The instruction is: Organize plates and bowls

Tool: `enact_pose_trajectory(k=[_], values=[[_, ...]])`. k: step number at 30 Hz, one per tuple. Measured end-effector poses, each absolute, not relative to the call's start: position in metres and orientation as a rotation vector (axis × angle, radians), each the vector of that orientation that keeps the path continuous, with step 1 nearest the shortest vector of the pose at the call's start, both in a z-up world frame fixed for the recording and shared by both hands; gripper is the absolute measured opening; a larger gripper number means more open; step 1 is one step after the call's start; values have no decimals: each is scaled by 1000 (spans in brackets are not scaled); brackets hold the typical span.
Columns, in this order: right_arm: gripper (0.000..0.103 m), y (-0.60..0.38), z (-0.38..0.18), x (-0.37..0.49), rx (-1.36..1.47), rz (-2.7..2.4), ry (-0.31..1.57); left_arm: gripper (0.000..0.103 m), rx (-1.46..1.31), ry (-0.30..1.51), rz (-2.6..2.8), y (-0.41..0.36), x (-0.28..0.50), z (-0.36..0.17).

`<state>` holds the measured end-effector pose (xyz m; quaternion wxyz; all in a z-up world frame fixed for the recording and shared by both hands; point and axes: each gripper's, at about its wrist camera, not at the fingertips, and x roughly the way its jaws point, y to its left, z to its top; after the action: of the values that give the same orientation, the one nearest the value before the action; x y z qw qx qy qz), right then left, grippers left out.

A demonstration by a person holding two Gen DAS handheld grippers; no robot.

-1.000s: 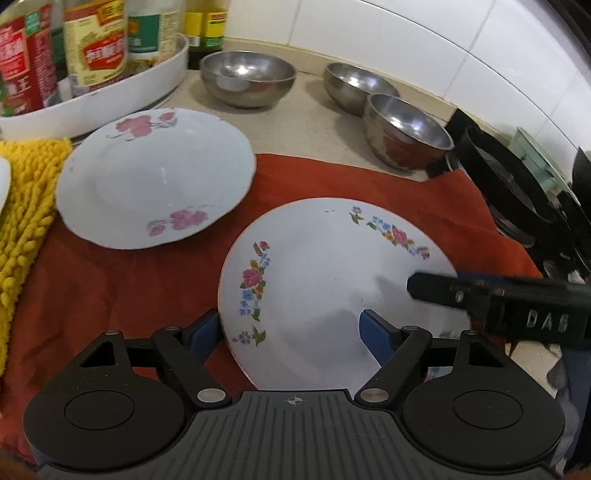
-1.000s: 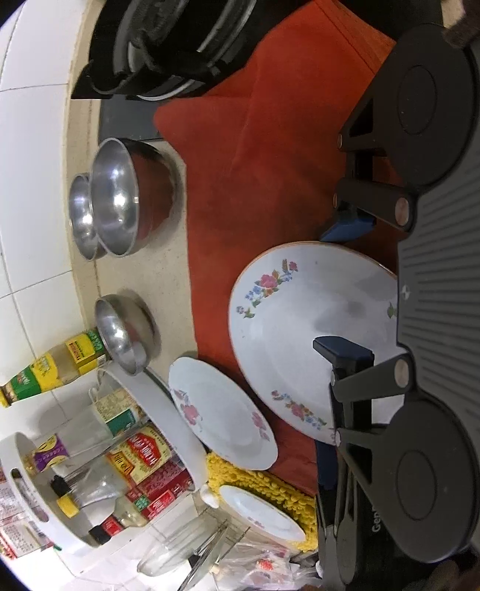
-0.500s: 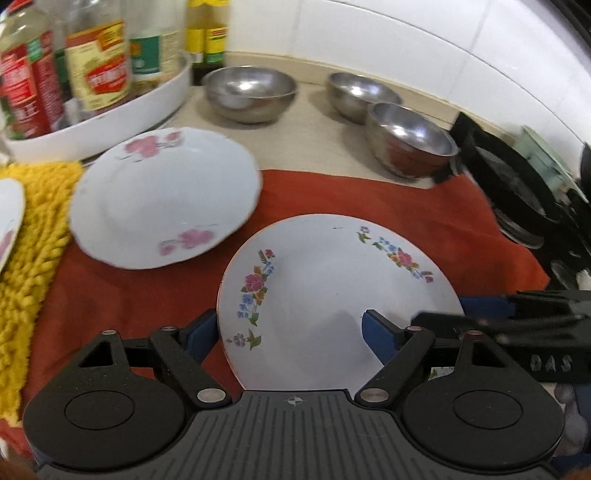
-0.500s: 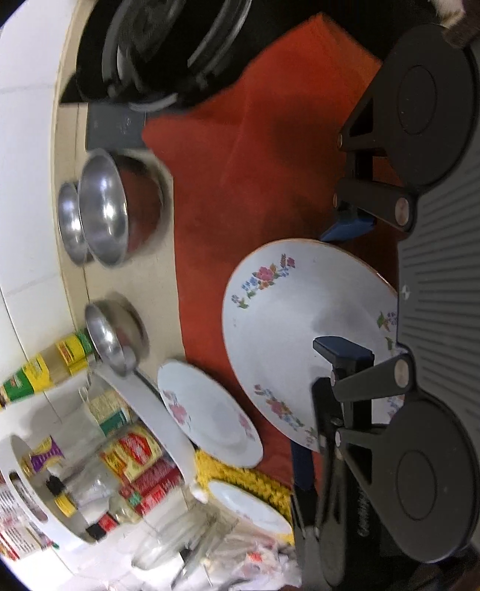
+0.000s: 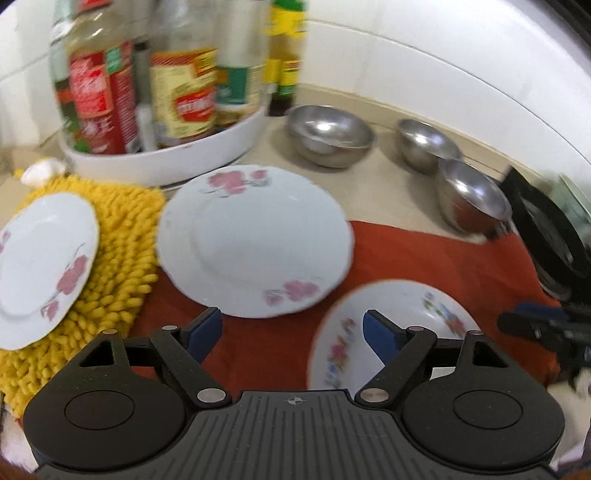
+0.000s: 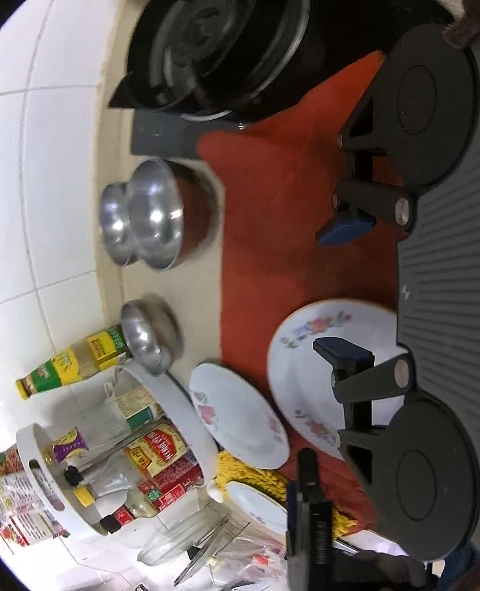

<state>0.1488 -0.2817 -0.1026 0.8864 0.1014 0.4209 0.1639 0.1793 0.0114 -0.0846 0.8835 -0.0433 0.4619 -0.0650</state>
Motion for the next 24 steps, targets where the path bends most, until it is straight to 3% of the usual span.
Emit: enact_pose_trajectory(k=[24], values=[[56,-164,-111,284,87,498,911,88,-319,996,-50,62,221,-110]])
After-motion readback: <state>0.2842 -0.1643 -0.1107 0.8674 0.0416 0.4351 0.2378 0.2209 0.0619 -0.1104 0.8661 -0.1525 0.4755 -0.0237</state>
